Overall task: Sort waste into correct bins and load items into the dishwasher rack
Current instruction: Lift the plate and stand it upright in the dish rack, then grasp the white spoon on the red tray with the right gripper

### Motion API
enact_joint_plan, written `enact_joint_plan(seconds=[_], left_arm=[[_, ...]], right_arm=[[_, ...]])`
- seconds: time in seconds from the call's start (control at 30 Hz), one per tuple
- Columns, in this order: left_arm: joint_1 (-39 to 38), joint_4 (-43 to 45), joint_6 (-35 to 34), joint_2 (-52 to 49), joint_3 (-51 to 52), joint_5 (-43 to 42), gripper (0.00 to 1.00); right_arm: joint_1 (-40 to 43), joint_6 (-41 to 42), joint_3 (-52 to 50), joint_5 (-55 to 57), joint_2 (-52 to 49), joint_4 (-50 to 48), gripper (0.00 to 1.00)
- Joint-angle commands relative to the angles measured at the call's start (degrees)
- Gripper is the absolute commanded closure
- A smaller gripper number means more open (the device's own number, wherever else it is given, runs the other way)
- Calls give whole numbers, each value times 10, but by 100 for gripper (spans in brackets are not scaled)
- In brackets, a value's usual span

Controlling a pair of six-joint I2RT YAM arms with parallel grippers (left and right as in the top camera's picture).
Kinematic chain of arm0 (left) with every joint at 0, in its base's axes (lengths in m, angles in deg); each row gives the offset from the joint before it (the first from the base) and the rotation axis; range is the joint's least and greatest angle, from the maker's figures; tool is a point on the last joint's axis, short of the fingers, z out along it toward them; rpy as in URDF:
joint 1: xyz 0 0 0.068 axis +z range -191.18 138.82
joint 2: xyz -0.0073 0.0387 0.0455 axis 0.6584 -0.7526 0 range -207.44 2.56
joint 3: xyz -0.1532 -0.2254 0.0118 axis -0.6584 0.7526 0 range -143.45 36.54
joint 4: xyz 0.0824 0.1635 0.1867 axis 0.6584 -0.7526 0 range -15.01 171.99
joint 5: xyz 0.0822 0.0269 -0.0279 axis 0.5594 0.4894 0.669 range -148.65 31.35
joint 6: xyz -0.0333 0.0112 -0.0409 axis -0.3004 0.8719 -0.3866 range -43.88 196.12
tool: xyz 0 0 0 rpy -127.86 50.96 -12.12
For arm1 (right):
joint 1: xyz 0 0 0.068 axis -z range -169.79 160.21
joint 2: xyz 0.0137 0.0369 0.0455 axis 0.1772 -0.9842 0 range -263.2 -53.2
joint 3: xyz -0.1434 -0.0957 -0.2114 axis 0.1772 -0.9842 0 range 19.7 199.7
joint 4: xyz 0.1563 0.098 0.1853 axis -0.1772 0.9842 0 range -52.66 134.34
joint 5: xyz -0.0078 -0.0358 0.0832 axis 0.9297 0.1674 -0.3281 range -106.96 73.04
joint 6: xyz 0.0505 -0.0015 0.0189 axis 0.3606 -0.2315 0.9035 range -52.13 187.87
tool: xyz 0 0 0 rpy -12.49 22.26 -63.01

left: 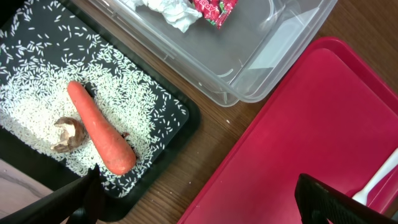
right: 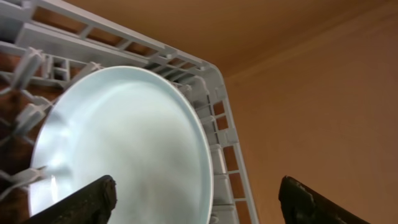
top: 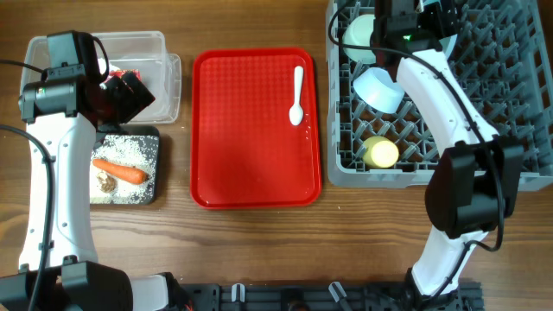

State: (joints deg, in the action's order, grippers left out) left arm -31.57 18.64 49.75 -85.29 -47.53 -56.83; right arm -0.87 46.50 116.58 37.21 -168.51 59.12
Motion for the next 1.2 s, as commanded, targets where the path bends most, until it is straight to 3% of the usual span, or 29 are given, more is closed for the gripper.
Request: enact_joint_plan(seconds=[0.0,0.1,0.2,0.3,0.37,0.4,0.43,0.47,0.57,0.73,1.17], left_arm=[[3,1,5,5,-3,6,0],[3,1,5,5,-3,6,0],[3,1,5,5,-3,6,0],[3,1,5,5,-3,6,0],[3,1,5,5,-3,6,0],[3,1,5,5,-3,6,0],[3,1,5,5,-3,6,0],[3,1,5,5,-3,6,0],[3,1,5,5,-3,6,0],[3,1,5,5,-3,6,0],[3,1,5,5,-3,6,0]], right_arm=[[-26,9,2,-36,33,-5,0],[-93,94,2,-210,100,41,0],[-168,152,2,-540,129,158,0],[-190,247,-6,-791,77,152,0],[-195,281,-6,-850,34,131,0],[-197,304,-6,-857,5,127,0],[-197,336,-6,-849,-14,136,7],[-197,391,-6,-803,-28,155,16],[-197,524,-6,-593,-36,237,20],[-197,563,-6,-507,-53,251,25],[-196,599,-6,-488,-137,208,40]])
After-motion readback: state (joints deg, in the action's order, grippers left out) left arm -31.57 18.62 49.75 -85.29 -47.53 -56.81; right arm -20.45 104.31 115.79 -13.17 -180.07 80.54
